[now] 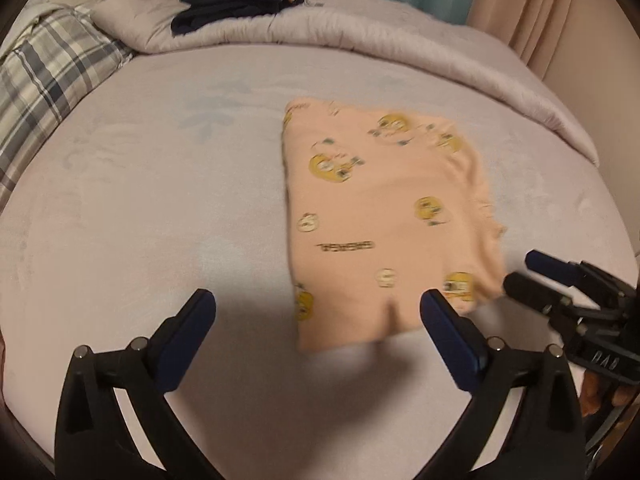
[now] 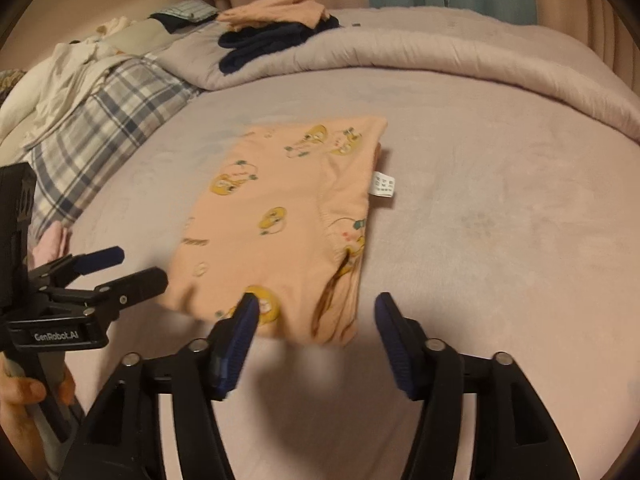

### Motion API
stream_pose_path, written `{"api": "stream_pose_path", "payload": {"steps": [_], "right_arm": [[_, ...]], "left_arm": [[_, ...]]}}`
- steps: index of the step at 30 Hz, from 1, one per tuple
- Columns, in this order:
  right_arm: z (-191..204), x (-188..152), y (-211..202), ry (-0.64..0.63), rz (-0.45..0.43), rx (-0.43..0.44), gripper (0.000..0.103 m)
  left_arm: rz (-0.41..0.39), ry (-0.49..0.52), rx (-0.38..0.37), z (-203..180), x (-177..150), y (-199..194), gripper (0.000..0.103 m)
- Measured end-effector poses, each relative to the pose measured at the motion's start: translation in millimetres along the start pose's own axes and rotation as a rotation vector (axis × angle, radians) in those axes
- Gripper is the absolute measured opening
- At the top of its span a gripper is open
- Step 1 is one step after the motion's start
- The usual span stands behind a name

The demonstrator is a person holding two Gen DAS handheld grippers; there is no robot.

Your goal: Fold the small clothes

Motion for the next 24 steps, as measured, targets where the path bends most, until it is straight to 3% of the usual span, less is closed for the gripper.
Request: {"api": "stream_pose_path", "payload": {"steps": [8, 12, 16, 24], "right_arm": [[14.4, -7.1, -35.7, -0.025, -0.043, -0.01, 0.082], [25.9, -9.6, -53.4, -0.043, -0.065, 0.009, 0.101], [37.6, -6.5, -69.1, -0.085, -0.104, -0.004, 0.102], [41.1, -0.4, -79.6, -0.1, -0.139, -0.064, 0.102]], "left_arm": [[-0.032, 0.008, 0.011, -21.2, 0.5, -48.4, 0.102], [-0.04, -0.006, -0.024, -29.5, -4.0, -68.8, 0.102], [-0.054, -0.016, -0.031, -32.6, -5.2, -87.0, 0.102], [-0.092, -0.007, 0.111, -17.7, -7.5, -110.8, 0.102]]}}
Point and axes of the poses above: each gripper's, at about its wrist camera, not at the fingertips, and y roughly the way its jaws point, z to its left, x to its top, the point moved 9 cm from there along y, roughly the way its jaws point, and after that the axes turned 6 degrees about y, right-handed, at the moved point
